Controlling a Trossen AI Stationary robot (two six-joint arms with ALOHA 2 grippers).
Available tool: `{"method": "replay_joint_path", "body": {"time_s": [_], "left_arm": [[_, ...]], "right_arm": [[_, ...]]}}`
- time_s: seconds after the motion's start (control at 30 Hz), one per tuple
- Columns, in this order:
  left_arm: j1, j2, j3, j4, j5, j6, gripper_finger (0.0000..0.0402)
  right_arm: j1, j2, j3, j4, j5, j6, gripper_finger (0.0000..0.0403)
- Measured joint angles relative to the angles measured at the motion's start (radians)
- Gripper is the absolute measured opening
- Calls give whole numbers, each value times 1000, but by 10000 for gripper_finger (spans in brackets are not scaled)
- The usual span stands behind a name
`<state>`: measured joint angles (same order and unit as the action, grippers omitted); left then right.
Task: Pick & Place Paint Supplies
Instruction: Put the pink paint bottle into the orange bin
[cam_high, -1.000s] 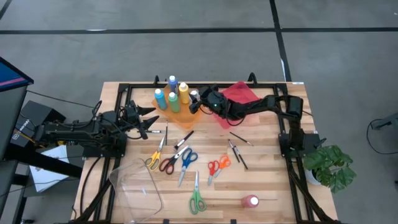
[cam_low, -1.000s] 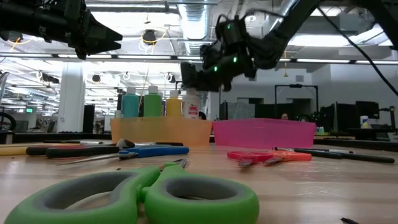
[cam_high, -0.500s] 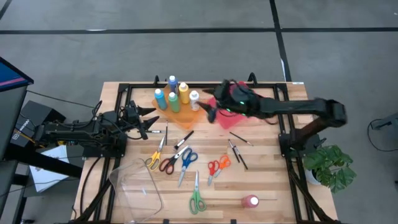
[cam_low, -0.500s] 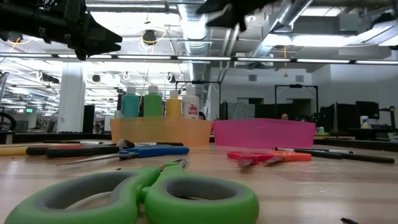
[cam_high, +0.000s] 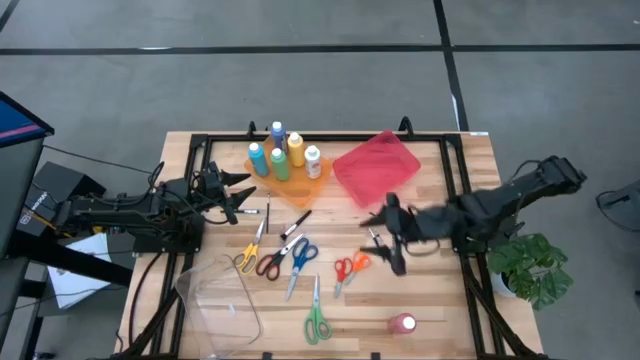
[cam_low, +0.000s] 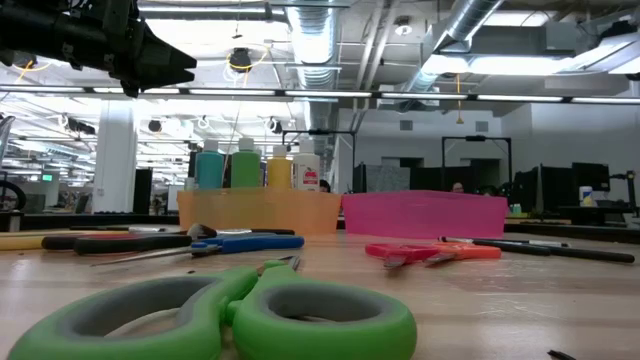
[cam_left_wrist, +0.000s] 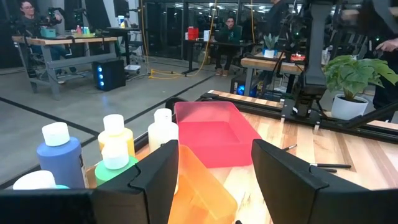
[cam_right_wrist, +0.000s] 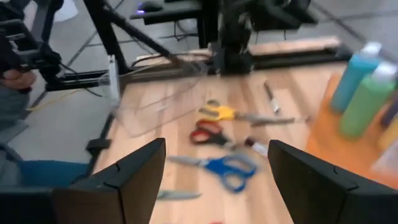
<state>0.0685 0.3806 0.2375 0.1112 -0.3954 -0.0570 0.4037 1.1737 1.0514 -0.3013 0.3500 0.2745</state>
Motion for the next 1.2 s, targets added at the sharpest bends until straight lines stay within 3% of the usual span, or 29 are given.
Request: {"method": "replay_joint_path", "body": {"time_s": [0.3,0.6,0.87,1.2], "left_arm": [[0,0,0,1,0,0,200],[0,0,0,2,0,-1,200],[0,0,0,3,0,-4,200],[0,0,0,2,0,-11,200]], "right_arm": [[365,38,-126,26,390,333,281],[645,123,-145,64,680,427,281],[752,180,-145,32,710,595,281],[781,279,-145,13,722,746,281]]}}
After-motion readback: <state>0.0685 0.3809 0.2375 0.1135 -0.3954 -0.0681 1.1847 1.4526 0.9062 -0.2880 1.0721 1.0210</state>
